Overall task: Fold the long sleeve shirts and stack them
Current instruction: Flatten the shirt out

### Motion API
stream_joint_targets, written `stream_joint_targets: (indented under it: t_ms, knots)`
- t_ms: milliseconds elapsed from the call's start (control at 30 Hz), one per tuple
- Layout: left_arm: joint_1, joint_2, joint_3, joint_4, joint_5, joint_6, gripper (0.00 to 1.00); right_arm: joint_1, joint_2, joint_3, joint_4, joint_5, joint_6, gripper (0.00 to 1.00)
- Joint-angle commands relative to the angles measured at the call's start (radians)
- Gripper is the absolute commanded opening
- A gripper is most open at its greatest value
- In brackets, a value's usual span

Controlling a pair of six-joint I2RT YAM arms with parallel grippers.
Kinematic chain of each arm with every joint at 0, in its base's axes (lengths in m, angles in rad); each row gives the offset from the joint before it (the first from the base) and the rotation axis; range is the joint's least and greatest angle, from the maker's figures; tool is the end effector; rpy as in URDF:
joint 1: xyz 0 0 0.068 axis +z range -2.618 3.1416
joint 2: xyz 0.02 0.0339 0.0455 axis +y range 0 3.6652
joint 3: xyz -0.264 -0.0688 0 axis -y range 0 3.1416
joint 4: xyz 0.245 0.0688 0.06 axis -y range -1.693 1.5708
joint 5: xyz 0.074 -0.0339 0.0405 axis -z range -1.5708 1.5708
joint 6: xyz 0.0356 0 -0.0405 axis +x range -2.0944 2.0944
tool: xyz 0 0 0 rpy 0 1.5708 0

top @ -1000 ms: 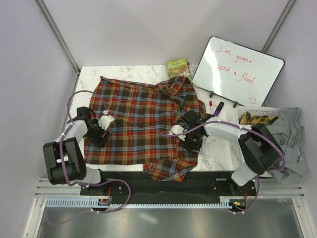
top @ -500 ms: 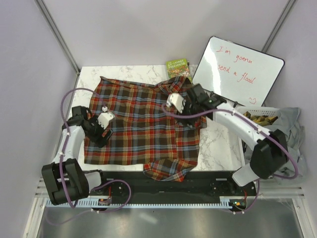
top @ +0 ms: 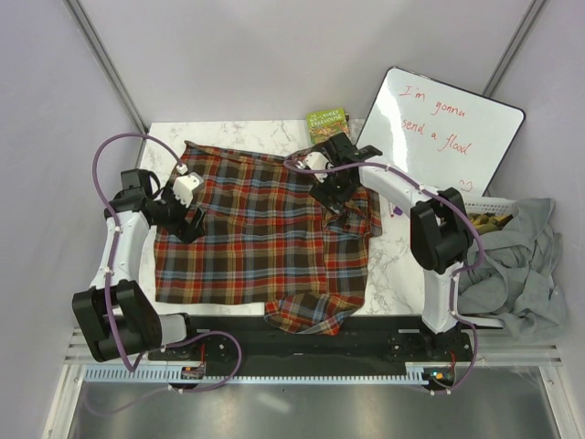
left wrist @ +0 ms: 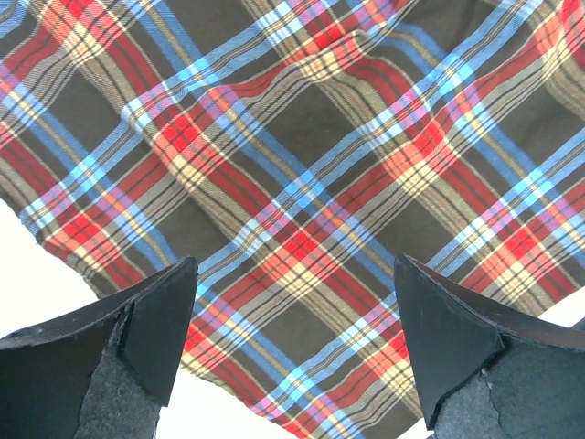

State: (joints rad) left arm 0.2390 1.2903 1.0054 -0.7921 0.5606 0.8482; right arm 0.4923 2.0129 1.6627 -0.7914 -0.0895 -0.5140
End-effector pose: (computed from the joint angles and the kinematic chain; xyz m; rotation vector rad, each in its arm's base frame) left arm 0.2457 0.0404 0.2642 0.8954 2.2612 -0.2814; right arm 0.3767 0.2057 0.2249 -1.3296 2.3608 0.1149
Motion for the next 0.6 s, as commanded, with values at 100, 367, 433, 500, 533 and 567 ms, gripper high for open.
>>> stream_joint_targets:
  t_ms: [100,367,433,500,533,567]
  knots:
    - [0.002,-0.002,-0.007,0.021,0.067,-0.054,0.95,-0.078,-0.055,-0.049,-0.037,-0.027,0.124,0.84]
    - [0.002,-0.002,-0.002,0.044,0.055,-0.063,0.95,-0.118,-0.04,-0.115,-0.035,-0.119,0.184,0.77]
    - [0.003,-0.002,-0.005,0.045,0.056,-0.064,0.94,-0.124,-0.019,-0.123,-0.032,-0.139,0.193,0.69]
    - [0.003,0.0,-0.01,0.05,0.053,-0.063,0.94,-0.127,-0.016,-0.127,-0.022,-0.153,0.195,0.54]
    - [0.002,0.003,-0.011,0.05,0.045,-0.067,0.94,-0.127,-0.022,-0.126,-0.016,-0.156,0.198,0.48]
    - [0.002,0.001,-0.011,0.051,0.042,-0.067,0.94,-0.129,-0.028,-0.12,-0.014,-0.165,0.2,0.43]
